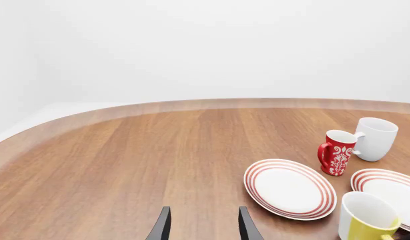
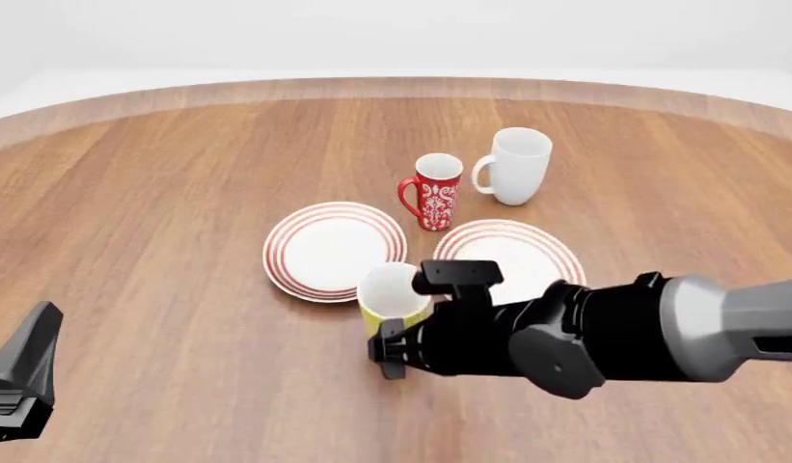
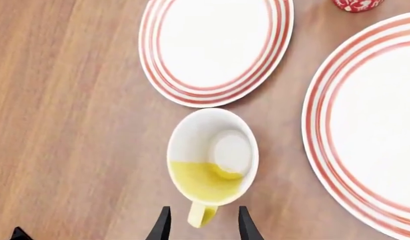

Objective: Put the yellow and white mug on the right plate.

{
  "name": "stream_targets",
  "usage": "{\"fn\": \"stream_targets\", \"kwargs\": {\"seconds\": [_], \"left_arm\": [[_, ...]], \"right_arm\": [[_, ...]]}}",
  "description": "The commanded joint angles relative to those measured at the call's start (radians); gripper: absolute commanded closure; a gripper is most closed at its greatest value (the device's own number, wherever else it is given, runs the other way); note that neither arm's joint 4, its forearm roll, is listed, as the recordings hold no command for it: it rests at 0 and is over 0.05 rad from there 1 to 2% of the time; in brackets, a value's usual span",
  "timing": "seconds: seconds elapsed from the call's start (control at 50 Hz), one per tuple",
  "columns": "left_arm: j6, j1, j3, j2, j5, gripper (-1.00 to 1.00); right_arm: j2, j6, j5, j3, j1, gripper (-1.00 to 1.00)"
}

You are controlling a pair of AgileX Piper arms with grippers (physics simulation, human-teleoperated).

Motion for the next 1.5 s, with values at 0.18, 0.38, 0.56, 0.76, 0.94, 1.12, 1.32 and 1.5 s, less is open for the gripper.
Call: {"fn": "stream_targets", "kwargs": {"seconds": [0.18, 0.38, 0.56, 0.76, 0.94, 1.12, 1.32, 1.5], "left_arm": [[0.0, 0.0, 0.0, 0.0, 0.0, -1.0], [0.0, 0.0, 0.0, 0.0, 0.0, -1.0], [0.0, 0.0, 0.0, 0.0, 0.0, -1.0], [0.0, 0.0, 0.0, 0.0, 0.0, -1.0], [0.0, 0.0, 0.0, 0.0, 0.0, -1.0], [0.0, 0.0, 0.0, 0.0, 0.0, -1.0], [0.0, 0.0, 0.0, 0.0, 0.0, -1.0], [0.0, 0.0, 0.0, 0.0, 0.0, -1.0]], "right_arm": [[0.062, 0.039, -0.097, 0.04, 0.02, -1.0], [0.065, 0.028, -0.105, 0.032, 0.026, 1.0], [0.048, 0.019, -0.103, 0.04, 0.013, 1.0], [-0.008, -0.014, -0.062, 0.043, -0.02, 1.0], [-0.056, -0.037, -0.018, 0.041, -0.041, 1.0], [-0.099, -0.074, 0.05, 0.004, -0.058, 1.0], [-0.135, -0.119, 0.104, -0.03, -0.085, 1.0], [-0.161, -0.174, 0.145, -0.053, -0.132, 1.0]]}}
